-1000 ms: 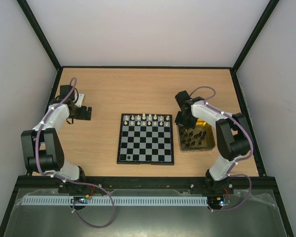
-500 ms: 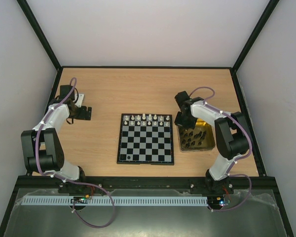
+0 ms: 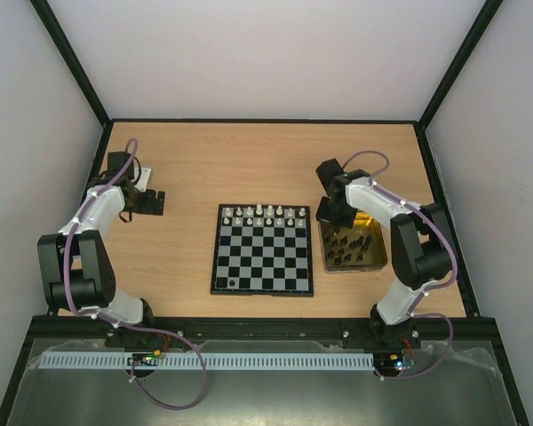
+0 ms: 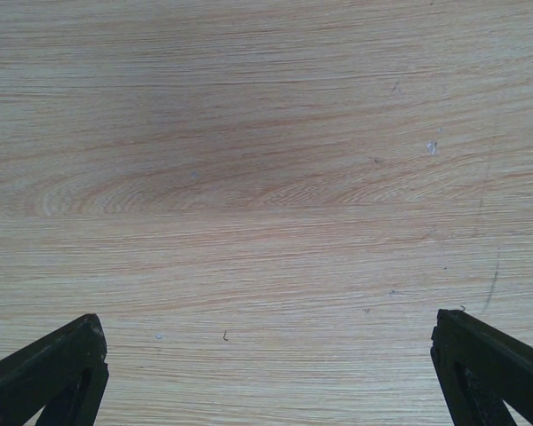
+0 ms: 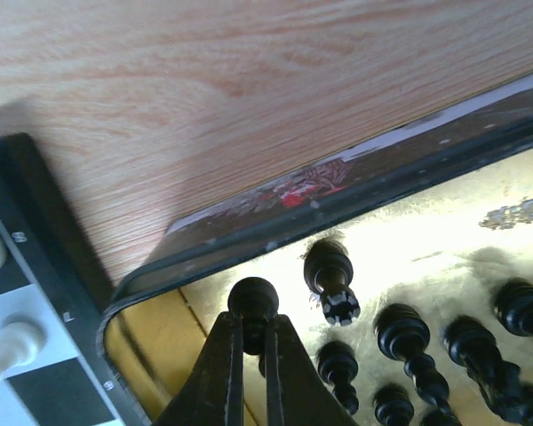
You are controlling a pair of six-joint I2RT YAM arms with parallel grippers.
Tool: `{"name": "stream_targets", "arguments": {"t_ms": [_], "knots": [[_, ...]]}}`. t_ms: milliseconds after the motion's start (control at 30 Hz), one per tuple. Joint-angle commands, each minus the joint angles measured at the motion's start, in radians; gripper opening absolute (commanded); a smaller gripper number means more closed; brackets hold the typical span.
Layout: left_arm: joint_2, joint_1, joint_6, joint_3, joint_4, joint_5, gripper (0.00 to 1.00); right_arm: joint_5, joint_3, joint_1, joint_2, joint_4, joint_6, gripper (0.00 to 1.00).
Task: Set up the chess pieces on the board
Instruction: Pick up the chess piece from the storage box.
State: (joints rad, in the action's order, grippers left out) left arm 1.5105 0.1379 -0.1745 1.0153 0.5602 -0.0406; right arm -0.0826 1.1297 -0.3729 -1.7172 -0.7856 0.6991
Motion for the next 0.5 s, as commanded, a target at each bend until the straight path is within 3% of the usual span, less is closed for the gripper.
{"name": "stream_targets", "arguments": {"t_ms": [0, 467], "knots": [[-0.002, -0.003, 0.004, 0.020, 0.019, -0.007, 0.99, 0.040, 0.067, 0.005, 0.058, -0.101, -0.016, 0.02], [-0.011, -0.003, 0.008, 0.011, 0.018, -0.024, 0.99, -0.003, 0.151, -0.006, 0.171, -0.240, -0.032, 0.02]]}}
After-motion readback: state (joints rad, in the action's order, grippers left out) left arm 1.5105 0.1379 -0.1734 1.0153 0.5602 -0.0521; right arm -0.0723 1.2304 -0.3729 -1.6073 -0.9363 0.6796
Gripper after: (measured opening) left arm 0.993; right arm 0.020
